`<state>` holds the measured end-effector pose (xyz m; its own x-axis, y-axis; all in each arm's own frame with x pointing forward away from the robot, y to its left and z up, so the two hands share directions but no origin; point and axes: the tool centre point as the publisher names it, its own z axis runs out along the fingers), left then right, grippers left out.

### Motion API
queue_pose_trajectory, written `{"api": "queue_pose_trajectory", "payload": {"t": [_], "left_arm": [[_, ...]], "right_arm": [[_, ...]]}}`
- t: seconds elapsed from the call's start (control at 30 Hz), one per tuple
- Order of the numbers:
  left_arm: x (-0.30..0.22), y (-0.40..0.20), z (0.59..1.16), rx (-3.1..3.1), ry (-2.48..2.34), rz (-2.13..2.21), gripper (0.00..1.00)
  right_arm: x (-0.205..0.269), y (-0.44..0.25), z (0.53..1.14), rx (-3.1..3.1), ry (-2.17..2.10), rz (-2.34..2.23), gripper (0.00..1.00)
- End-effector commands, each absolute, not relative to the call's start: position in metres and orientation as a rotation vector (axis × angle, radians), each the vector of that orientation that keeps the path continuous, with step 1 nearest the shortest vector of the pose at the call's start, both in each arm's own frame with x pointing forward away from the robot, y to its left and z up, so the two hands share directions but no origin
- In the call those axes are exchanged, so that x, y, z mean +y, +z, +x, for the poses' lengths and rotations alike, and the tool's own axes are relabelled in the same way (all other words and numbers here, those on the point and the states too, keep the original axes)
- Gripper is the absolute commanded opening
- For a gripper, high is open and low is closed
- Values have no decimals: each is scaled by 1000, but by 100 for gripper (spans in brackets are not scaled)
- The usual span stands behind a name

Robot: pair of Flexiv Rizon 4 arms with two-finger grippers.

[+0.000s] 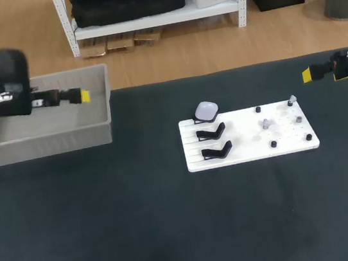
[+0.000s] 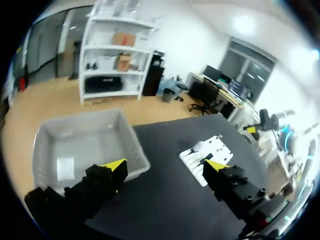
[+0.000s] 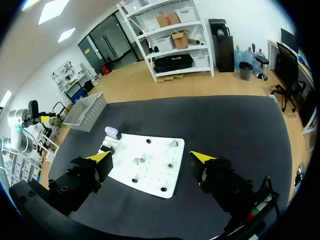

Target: Pick up each earbud case from the left stands, insert the matching earbuds, close the lid, and place the case in the box.

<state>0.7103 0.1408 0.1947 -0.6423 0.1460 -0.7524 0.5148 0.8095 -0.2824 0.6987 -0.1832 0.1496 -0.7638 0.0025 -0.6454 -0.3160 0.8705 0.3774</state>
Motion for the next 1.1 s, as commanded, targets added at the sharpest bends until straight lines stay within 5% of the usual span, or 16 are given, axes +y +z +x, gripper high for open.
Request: {"api": "queue_pose_trajectory", "payload": {"t": [0.03, 0.7, 1.1], "left_arm": [[142, 193, 714, 1727, -742, 1210, 100], [142, 193, 714, 1727, -742, 1210, 100], [53, 169, 733, 1834, -622, 1261, 100]], "right_arm": [[-184, 150, 699, 2372, 628, -227, 100], [-184, 150, 699, 2372, 628, -227, 100], [-184, 150, 699, 2372, 628, -227, 100]]}}
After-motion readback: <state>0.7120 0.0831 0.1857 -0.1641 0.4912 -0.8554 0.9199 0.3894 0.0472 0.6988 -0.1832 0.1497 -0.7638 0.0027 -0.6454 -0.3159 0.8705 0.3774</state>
